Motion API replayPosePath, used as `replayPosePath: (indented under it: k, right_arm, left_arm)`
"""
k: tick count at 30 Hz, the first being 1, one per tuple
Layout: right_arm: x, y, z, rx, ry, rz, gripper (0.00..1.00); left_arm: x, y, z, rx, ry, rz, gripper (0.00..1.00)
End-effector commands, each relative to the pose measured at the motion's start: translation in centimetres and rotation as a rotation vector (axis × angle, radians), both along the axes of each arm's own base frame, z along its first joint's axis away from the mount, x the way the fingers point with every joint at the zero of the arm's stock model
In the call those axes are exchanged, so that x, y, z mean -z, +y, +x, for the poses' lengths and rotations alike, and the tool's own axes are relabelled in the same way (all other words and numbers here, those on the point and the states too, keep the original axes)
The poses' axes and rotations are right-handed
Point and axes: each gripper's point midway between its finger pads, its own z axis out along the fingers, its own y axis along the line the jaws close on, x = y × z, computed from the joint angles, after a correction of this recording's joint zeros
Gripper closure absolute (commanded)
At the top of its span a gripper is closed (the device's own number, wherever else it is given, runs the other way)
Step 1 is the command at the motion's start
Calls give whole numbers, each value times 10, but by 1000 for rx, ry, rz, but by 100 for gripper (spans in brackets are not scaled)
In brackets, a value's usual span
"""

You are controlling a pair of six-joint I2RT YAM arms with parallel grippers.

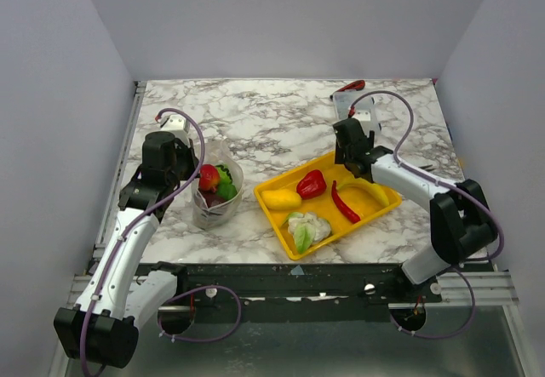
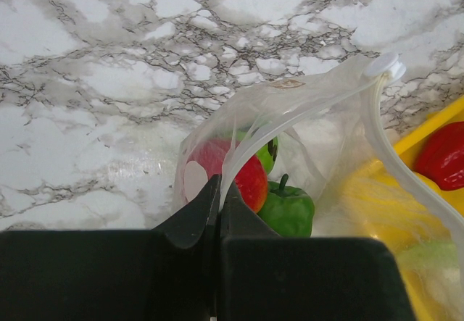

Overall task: Place the food in the zip-top bag and seal the zipper
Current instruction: Pick up the fake fruit from the bin.

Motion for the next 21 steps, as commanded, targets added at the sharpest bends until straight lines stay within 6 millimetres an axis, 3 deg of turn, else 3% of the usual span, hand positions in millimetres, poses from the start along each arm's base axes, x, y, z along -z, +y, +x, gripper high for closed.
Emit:
replayPosePath:
  k: [1,5,12,15,21]
  right_arm:
    - [-25,3,0,-13,-80,64,88]
    - [-42,6,-4,-34,-124,110,99]
    - [-72,28,-13,-139,-181,248,100]
    - [-89,62,-22,-277,-194,407,100]
    - [-133,151,-53,-594,-221,775,99]
  left_arm:
    - [-4,-1,3,3,-13,-8,100]
    - [-4,-1,3,2,-13,-9,100]
    - [-4,0,4,-7,-9,-11,100]
    - [-4,0,4,-8,-11,-14,100]
    - [-6,8,5,-52,-30,-1,100]
